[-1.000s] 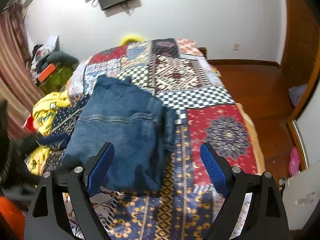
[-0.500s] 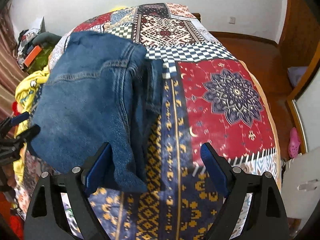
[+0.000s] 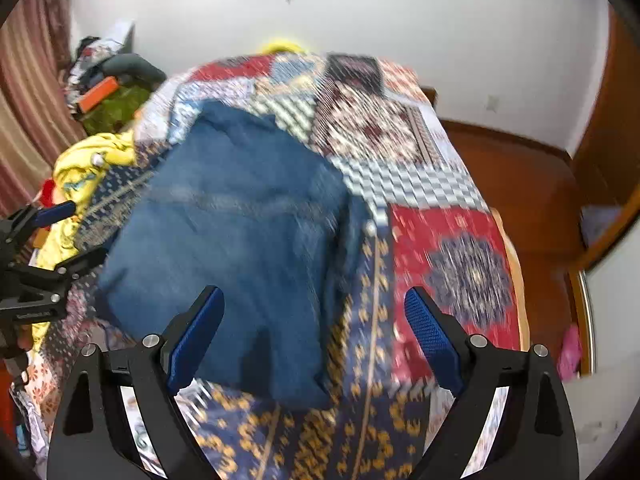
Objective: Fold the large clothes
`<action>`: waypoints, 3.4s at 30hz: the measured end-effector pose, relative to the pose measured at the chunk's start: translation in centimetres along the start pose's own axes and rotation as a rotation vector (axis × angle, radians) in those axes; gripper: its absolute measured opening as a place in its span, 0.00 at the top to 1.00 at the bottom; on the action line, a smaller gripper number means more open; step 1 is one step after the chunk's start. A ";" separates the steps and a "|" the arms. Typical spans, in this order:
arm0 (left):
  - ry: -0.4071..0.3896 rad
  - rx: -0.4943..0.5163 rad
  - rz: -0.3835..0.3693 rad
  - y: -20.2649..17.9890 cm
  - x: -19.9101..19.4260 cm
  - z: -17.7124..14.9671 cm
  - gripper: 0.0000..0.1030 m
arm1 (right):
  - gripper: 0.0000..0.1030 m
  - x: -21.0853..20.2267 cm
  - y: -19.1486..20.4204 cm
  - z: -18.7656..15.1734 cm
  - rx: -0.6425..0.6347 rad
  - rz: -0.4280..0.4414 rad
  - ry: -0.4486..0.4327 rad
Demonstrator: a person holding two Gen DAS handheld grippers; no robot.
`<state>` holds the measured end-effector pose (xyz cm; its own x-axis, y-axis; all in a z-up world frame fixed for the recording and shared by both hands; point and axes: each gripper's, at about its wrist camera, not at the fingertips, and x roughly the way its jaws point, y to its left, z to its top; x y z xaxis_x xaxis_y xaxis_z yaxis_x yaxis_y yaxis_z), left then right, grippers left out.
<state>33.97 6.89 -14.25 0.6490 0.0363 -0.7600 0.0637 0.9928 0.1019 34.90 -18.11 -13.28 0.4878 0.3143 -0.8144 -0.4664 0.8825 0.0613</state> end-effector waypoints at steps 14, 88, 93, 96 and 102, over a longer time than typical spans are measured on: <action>0.069 -0.202 -0.060 4.6 9.0 5.1 0.05 | 0.13 8.6 -2.8 5.2 0.109 0.044 0.064; 0.047 -0.445 -0.498 15.4 -3.1 2.5 0.43 | 0.73 3.3 9.2 9.3 0.152 0.505 0.139; 0.004 -0.460 -0.438 21.5 -3.6 2.2 0.43 | 0.74 5.1 13.9 12.3 0.109 0.538 0.114; -0.012 -0.495 -0.408 24.5 -3.0 1.3 0.43 | 0.74 7.0 16.6 13.7 0.076 0.552 0.108; 0.038 -0.569 -0.371 29.4 2.4 -1.7 0.43 | 0.74 13.4 21.2 14.6 0.040 0.547 0.145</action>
<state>36.11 36.34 -14.19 0.6336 -0.3244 -0.7024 -0.1387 0.8455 -0.5156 42.34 9.88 -14.53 0.0752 0.6805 -0.7289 -0.5929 0.6183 0.5160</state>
